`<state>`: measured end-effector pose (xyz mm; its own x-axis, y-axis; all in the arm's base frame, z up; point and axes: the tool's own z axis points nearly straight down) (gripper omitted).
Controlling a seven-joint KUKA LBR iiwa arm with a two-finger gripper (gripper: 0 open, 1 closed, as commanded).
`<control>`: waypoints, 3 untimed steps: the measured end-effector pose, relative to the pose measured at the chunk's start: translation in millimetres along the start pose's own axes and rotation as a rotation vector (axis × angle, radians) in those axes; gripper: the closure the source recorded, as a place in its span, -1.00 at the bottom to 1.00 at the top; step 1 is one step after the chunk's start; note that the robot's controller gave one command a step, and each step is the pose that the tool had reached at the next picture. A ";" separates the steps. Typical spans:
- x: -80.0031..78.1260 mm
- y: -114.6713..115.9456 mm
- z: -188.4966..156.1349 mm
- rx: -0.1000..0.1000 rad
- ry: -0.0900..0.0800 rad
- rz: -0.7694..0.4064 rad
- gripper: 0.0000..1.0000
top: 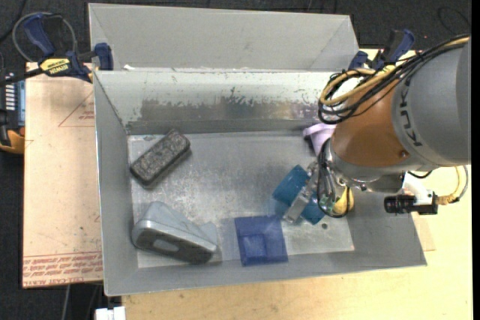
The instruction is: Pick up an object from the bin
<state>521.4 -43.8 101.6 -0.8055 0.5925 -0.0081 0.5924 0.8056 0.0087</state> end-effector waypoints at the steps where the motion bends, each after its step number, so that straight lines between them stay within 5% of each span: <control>1: 0.3 0.2 -32.4 0.001 0.002 -0.001 1.00; 3: -0.9 1.2 -63.4 -0.002 -0.002 -0.002 1.00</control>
Offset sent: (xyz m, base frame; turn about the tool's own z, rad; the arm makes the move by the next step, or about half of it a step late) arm -0.0014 0.0005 0.0317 -0.0007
